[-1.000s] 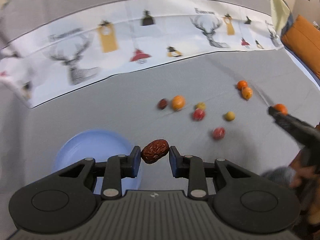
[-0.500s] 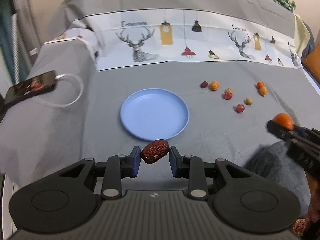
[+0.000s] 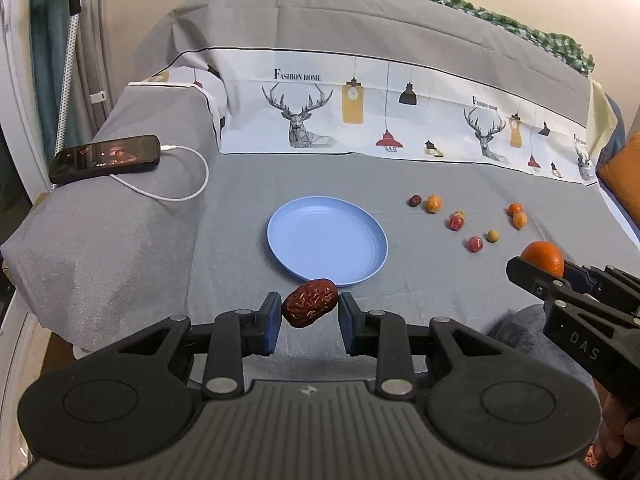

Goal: Organize fruits
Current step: 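Carry the red date and mandarin toward the blue plate with both tools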

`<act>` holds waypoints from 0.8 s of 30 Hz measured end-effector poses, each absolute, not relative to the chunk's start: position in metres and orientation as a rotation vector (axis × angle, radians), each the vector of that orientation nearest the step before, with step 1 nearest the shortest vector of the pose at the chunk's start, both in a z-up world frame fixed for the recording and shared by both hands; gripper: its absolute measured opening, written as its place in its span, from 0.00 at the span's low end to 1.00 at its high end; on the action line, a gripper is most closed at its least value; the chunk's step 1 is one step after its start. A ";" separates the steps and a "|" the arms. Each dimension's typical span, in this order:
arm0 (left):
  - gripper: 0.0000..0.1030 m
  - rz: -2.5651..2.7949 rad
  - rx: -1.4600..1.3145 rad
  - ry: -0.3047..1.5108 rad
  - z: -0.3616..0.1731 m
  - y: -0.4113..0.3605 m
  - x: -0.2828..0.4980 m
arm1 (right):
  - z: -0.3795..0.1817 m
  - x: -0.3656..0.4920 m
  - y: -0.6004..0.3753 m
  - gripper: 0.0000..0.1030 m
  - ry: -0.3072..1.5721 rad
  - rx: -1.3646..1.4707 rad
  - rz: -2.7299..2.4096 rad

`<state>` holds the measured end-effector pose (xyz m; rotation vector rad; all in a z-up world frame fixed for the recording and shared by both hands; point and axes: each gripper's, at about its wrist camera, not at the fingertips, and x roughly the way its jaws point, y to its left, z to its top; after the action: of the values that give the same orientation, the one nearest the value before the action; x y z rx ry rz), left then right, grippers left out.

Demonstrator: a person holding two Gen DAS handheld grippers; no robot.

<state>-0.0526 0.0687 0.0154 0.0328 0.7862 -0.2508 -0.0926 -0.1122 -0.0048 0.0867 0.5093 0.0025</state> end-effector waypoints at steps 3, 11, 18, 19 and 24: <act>0.33 -0.249 0.025 0.796 0.014 0.069 -0.048 | -0.005 -0.092 -0.112 0.31 0.526 0.097 -0.002; 0.33 -0.249 0.013 0.815 0.016 0.064 -0.028 | -0.005 -0.075 -0.117 0.31 0.572 0.088 -0.030; 0.33 -0.265 0.005 0.800 0.030 0.058 -0.012 | 0.018 -0.060 -0.119 0.31 0.517 0.092 -0.044; 0.33 -0.266 0.005 0.797 0.030 0.057 -0.012 | 0.020 -0.060 -0.119 0.31 0.511 0.089 -0.045; 0.33 -0.268 -0.002 0.813 0.024 0.056 -0.011 | 0.015 -0.063 -0.116 0.31 0.529 0.083 -0.033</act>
<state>-0.0113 0.0558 0.0238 -0.0019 0.8133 -0.2679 -0.0631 -0.1156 0.0146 0.0832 0.5291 -0.0328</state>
